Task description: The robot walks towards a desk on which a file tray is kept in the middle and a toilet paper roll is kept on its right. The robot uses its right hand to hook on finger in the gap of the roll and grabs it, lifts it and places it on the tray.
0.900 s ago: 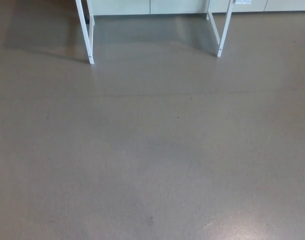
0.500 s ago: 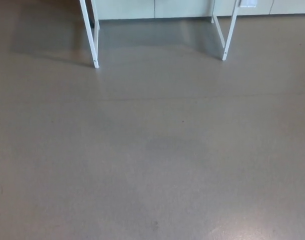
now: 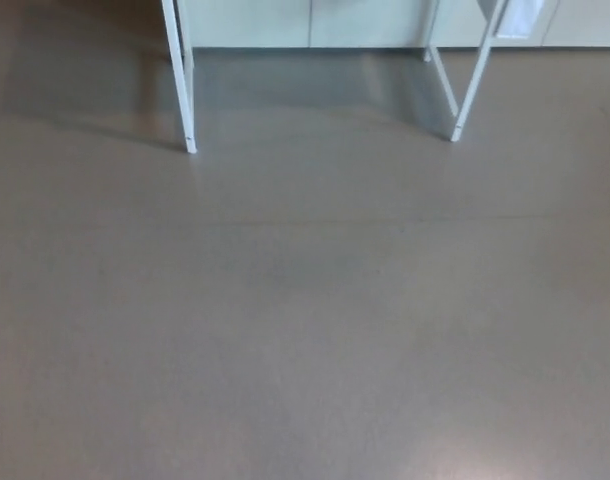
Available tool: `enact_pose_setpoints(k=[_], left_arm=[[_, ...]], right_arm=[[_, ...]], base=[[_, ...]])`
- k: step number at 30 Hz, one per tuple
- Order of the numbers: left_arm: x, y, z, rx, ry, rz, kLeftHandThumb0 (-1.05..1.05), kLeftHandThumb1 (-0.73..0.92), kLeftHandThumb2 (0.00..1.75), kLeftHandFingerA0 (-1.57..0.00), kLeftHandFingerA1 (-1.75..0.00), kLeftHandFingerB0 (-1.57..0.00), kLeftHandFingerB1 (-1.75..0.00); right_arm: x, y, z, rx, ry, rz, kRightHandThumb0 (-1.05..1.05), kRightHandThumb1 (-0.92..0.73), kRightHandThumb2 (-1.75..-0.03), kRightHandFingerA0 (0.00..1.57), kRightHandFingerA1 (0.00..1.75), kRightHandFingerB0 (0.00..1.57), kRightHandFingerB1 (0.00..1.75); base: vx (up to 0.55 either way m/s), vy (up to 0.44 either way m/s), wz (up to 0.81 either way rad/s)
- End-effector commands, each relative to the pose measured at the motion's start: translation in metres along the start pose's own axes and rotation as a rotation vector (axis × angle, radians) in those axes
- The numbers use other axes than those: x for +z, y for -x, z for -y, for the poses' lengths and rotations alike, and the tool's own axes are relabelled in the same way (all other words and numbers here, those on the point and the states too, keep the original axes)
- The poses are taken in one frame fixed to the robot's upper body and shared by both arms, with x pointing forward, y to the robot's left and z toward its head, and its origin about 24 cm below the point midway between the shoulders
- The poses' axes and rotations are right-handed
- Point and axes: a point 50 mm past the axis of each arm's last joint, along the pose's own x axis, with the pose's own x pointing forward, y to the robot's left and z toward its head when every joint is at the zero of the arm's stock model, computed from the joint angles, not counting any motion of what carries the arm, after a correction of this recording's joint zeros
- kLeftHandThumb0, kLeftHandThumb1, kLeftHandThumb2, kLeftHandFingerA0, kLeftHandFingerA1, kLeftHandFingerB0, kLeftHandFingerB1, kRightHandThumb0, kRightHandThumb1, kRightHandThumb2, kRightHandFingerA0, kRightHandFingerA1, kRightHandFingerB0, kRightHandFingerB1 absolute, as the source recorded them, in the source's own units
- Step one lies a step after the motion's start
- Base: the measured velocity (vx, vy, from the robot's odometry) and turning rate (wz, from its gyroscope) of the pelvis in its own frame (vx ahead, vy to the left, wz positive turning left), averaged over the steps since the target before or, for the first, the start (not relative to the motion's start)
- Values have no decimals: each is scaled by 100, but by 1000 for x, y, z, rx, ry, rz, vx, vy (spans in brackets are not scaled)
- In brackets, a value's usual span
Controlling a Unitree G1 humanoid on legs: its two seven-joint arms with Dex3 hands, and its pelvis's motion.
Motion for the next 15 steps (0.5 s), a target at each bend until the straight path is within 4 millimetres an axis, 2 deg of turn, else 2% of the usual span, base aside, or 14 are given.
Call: enact_pose_setpoints(k=[1, 3, 5, 7, 8, 9, 10, 11, 12, 14, 15], left_arm=[[0, 0, 1, -1, -26, 26, -62, 54, 120, -6, -62, 0, -61], [-1, 0, 1, -4, -24, 33, -61, 53, 119, -7, -63, 0, -61], [0, 0, 1, 1, -21, 23, -60, 52, 119, -7, -63, 0, -60], [1, 0, 2, 5, -8, 15, -60, 54, 119, -7, -62, 0, -60], [0, -1, 3, 5, 8, 14, -60, 54, 120, -5, -63, 0, -60], [0, -1, 3, 4, 5, 18, -61, 52, 119, -6, -63, 0, -61], [0, -1, 3, 3, 7, 18, -62, 53, 120, -7, -63, 0, -61], [0, 0, 3, -1, 2, 21, -63, 53, 120, -7, -64, 0, -61], [0, 0, 3, -5, -6, 26, -63, 53, 120, -5, -63, 0, -62], [1, 0, 3, -3, -6, 26, -63, 54, 121, -6, -63, 0, -61], [1, 0, 4, -1, -6, 23, -61, 54, 120, -7, -63, 0, -61]], right_arm=[[6, 2, 6, -20, -37, 29, -63, -51, -76, 1, 34, 0, 4], [8, 2, 6, -8, -31, 39, -60, -52, -75, 0, 30, 0, 3], [10, 1, 6, -28, 31, 37, -64, -52, -77, 1, 37, 0, 13], [10, 0, 6, -37, 31, 39, -64, -51, -77, 1, 38, 0, 14], [11, 0, 7, -44, 61, 25, -63, -52, -77, 9, 49, 0, 14], [10, -1, 6, -27, -49, 54, -61, -51, -74, 1, 38, 0, 6], [11, -1, 7, -23, 1, 37, -68, -57, -79, 1, 33, 0, 4], [13, -1, 8, -22, 68, 16, -63, -54, -72, 1, 32, 0, 5], [13, 0, 8, -33, 48, 35, -60, -51, -75, 4, 45, 0, 13], [14, -1, 8, -45, 36, 49, -59, -51, -75, 4, 45, 0, 15], [15, -2, 9, -59, 119, 14, -74, -44, -85, 0, 40, 0, 22]], base=[[180, -216, 23], [438, -237, -3], [385, -32, 53], [363, -49, 9], [277, -121, 0], [243, -113, 3], [293, -97, 0], [339, -58, -4], [346, -16, -7], [340, 36, -16], [368, 92, -24]])
